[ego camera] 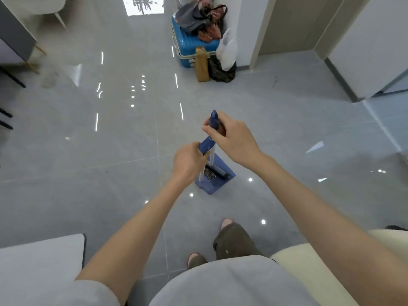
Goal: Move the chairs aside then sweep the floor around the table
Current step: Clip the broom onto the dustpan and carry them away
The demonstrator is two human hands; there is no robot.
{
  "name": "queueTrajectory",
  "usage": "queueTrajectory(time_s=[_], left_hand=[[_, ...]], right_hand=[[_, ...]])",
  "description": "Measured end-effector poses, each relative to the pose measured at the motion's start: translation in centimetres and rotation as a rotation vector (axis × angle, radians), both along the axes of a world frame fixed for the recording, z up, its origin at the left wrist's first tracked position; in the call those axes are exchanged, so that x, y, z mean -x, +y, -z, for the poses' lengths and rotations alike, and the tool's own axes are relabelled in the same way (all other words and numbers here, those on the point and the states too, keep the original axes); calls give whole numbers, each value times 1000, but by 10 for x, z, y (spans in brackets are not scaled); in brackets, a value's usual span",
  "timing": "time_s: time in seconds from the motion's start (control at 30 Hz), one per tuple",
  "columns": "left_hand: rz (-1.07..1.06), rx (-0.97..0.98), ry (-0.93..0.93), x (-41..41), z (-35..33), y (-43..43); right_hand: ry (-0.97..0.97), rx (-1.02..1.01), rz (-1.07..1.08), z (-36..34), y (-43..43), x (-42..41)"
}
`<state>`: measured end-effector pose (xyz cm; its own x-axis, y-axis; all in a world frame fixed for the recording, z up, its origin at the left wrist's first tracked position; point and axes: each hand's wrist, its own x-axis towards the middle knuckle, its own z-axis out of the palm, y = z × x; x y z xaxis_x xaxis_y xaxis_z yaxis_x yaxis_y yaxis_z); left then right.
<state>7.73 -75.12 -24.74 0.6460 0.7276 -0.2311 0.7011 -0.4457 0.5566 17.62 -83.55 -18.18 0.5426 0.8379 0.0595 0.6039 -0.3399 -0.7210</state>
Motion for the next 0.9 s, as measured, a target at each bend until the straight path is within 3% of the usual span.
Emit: queueTrajectory(time_s=[0.9], left_hand=[[425,-87,56,-571,14,240]], right_hand=[[-16,133,149,6,195,-544]])
